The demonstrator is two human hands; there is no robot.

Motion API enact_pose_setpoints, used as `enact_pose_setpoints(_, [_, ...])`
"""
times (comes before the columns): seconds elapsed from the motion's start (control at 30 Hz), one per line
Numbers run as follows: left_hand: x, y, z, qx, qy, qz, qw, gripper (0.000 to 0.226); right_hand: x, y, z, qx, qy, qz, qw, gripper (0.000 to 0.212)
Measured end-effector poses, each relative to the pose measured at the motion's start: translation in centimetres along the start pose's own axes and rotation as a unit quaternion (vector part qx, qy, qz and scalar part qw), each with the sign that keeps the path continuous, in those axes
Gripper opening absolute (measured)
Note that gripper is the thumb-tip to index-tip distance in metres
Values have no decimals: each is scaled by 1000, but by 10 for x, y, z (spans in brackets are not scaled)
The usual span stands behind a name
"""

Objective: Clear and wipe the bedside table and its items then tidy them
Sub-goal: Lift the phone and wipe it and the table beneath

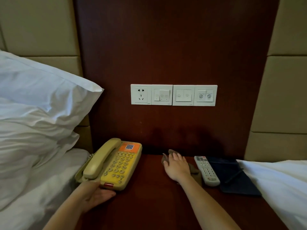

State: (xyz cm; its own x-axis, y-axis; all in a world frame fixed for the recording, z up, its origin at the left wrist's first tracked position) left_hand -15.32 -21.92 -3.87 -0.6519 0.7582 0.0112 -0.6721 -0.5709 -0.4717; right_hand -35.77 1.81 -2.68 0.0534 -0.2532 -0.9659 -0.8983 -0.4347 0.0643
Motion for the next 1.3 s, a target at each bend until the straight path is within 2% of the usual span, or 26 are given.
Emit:
enact_pose_setpoints(0.13, [5, -18, 5, -17, -45, -34, 998, 29, 3, -1, -5, 38, -18, -2, 999, 63])
enact_pose_setpoints(0.23, [7, -33, 3, -25, -51, -53, 997, 31, 10, -28, -22, -3, -24, -22, 999, 62])
enact_pose_setpoints(0.33, [2, -51, -7, -14, -66, -38, 997, 33, 12, -67, -35, -45, -26, -35, 998, 61])
enact_pose_setpoints(0.47, [-6, -89, -23, 57, -14, -11, 998, 20, 11, -123, -54, -83, -34, -48, 995, 60])
enact_pose_setpoints(0.53, [-12, -107, -28, 119, 79, -8, 990, 19, 12, -149, -65, -89, -36, -50, 994, 61])
enact_pose_setpoints(0.67, [-40, -144, -42, 272, 266, -25, 924, 17, 14, -197, -91, -95, -34, -55, 993, 60])
enact_pose_setpoints(0.8, [-87, -184, -72, 394, 323, 51, 859, 21, 26, -244, -123, -112, 14, -73, 991, 61])
enact_pose_setpoints(0.87, [-103, -193, -86, 426, 340, 53, 837, 22, 20, -257, -135, -109, 93, -99, 985, 56])
enact_pose_setpoints(0.93, [-110, -191, -97, 430, 412, 24, 803, 20, 4, -264, -136, -98, 189, -145, 966, 52])
enact_pose_setpoints(0.97, [-112, -188, -101, 423, 450, 10, 787, 19, -3, -267, -131, -115, 182, -165, 963, 52])
enact_pose_setpoints(1.03, [-114, -185, -103, 399, 489, -15, 776, 21, -11, -273, -112, -199, 31, -177, 964, 58])
enact_pose_setpoints(1.13, [-117, -184, -104, 391, 493, -21, 777, 21, -4, -284, -88, -286, -152, -120, 938, 77])
enact_pose_setpoints(1.2, [-118, -186, -104, 400, 475, -2, 784, 15, 4, -285, -95, -323, -203, -59, 923, 85])
enact_pose_setpoints(1.3, [-122, -186, -101, 391, 430, 48, 812, 17, 18, -280, -139, -336, -226, -3, 915, 79])
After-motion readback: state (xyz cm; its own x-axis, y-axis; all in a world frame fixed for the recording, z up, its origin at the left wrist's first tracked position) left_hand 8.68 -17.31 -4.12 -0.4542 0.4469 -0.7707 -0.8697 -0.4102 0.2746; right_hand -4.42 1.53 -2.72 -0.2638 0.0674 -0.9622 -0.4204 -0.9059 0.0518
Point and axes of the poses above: each hand's wrist, its own y-axis towards the middle knuckle, its own x-axis out of the palm, z = x × y, the point moved 3 cm from there along y, towards the middle knuckle, and after that the axes turned 3 degrees about y, right-handed, at the moved point
